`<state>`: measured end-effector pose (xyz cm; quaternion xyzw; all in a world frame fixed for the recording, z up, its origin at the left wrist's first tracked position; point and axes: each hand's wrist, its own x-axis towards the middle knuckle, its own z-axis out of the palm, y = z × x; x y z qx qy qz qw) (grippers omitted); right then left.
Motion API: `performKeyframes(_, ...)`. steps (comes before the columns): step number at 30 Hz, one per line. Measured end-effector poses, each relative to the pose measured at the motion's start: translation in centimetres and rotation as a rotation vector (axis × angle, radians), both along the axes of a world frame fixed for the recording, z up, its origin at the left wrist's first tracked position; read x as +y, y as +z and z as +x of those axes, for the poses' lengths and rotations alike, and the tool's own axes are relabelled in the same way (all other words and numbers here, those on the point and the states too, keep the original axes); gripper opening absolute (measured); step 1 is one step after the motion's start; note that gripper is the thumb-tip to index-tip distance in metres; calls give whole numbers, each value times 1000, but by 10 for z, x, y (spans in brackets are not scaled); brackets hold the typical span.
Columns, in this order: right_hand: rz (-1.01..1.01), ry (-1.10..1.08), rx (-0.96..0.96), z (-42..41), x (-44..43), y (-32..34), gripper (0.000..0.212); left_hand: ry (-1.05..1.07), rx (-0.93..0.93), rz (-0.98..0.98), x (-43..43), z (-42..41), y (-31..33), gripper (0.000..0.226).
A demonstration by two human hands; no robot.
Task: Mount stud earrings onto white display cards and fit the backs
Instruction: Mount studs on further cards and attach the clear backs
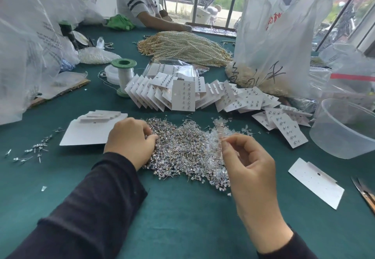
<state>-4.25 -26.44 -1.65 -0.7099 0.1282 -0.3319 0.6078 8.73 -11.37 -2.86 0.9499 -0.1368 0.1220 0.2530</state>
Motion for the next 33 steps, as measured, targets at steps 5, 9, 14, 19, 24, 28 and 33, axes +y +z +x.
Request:
performKeyframes(5,70,31,-18,1,-1,0,23,-11,39,-39,0,0,1,11)
performKeyframes(9,119,58,9,0,-1,-1,25,3,44,-64,1,2,1,8)
performKeyframes(14,269,119,52,0,-3,-1,20,15,75,-116,2,1,4,11)
performKeyframes(19,699,344,74,-1,-8,5,11,-9,26,-273,-1,-2,10,9)
performKeyframes(24,1073,502,134,1,-10,10,37,-217,125,-528,-10,-15,16,20)
performKeyframes(28,1197,546,135,3,-9,10,27,-348,220,-623,-17,-24,15,16)
performKeyframes(33,1247,576,148,3,-7,8,40,-439,400,-879,-18,-33,21,13)
